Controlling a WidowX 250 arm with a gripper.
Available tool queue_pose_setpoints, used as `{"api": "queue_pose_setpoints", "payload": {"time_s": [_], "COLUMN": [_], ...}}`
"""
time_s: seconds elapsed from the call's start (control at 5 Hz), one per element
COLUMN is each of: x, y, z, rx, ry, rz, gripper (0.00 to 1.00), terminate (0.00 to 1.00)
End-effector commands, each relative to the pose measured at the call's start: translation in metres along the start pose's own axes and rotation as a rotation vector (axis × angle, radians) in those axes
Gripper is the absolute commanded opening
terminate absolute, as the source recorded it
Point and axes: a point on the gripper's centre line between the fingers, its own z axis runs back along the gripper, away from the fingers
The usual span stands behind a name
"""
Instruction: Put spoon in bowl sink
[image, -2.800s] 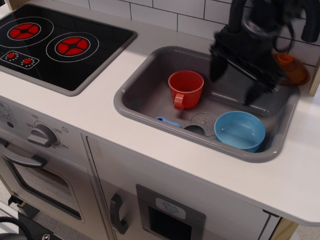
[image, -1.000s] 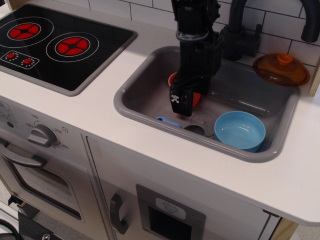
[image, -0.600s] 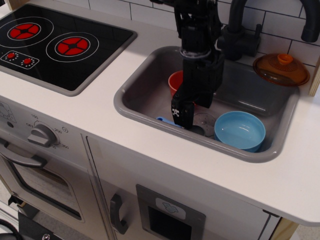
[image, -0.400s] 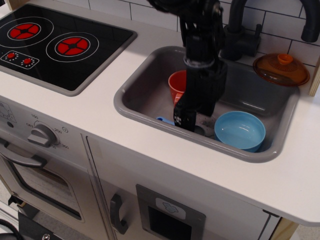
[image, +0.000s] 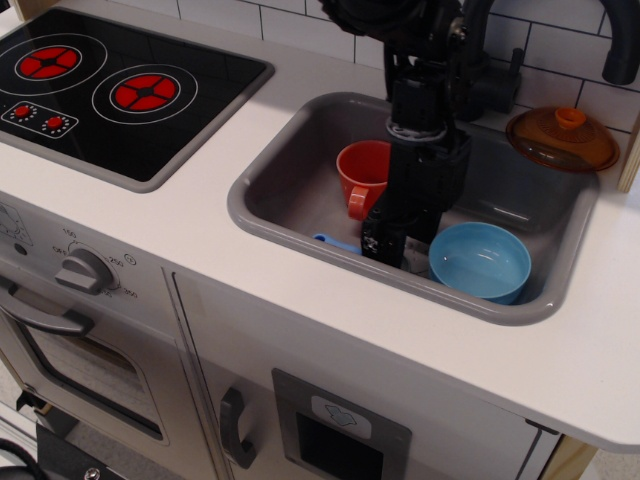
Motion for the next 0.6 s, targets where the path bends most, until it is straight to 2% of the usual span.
{"api": "queue_pose_setpoints", "payload": {"time_s": [0.0,0.2,0.4], "x": [0.0004,-0.0002,-0.0015], "y": [0.0189,0.0145,0.0092], "z": [0.0077,0.0023,0.0031], "rx": [0.044,0.101,0.128], "ry": [0.010,0.011,-0.004], "rz": [0.004,0.012,0.020], "gripper": [1.00,1.00,1.00], "terminate": [0.00,0.00,0.00]}}
